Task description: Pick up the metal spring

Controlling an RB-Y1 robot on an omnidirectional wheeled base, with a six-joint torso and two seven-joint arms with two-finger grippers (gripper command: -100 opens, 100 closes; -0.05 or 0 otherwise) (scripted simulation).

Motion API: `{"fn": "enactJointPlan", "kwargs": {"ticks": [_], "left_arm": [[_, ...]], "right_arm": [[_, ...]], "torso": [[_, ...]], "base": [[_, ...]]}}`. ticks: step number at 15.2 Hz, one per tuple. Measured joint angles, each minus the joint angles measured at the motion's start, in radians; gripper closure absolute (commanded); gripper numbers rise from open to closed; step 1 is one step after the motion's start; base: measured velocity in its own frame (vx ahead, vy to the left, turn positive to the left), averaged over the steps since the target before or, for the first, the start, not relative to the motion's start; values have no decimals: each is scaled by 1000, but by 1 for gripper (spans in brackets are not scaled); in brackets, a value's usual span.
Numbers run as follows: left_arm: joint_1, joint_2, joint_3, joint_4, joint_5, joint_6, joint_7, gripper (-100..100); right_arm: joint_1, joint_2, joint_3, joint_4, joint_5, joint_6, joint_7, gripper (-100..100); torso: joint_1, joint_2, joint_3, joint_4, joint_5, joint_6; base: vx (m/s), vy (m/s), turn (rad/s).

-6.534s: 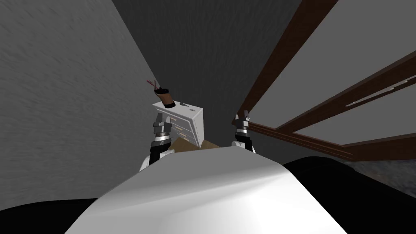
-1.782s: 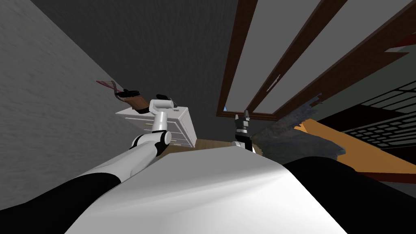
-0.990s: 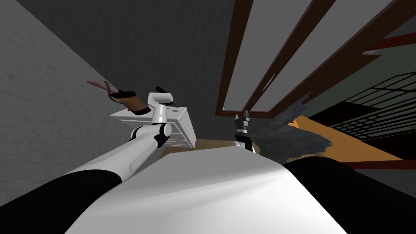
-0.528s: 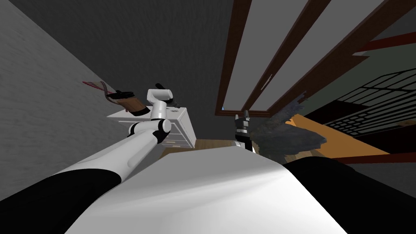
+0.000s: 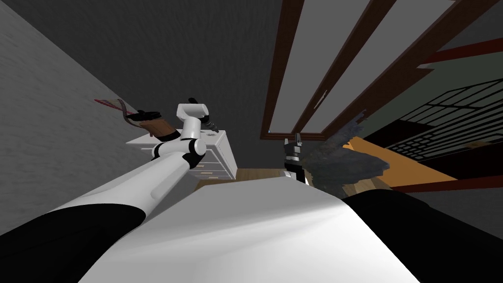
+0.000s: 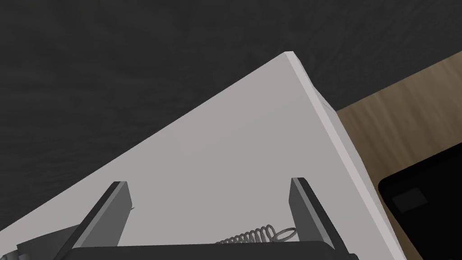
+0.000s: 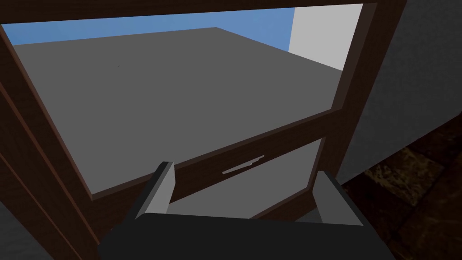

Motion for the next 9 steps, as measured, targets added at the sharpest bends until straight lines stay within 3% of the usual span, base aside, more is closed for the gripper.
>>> {"fn": "enactJointPlan", "kwargs": {"ticks": [9], "left_arm": [[-86, 21, 21, 129, 2, 145, 22, -100]], "right_arm": [[0, 0, 0, 0, 0, 0, 0, 0]], "torso": [[0, -1, 0, 0, 0, 0]], "base": [[6, 42, -28]]}}
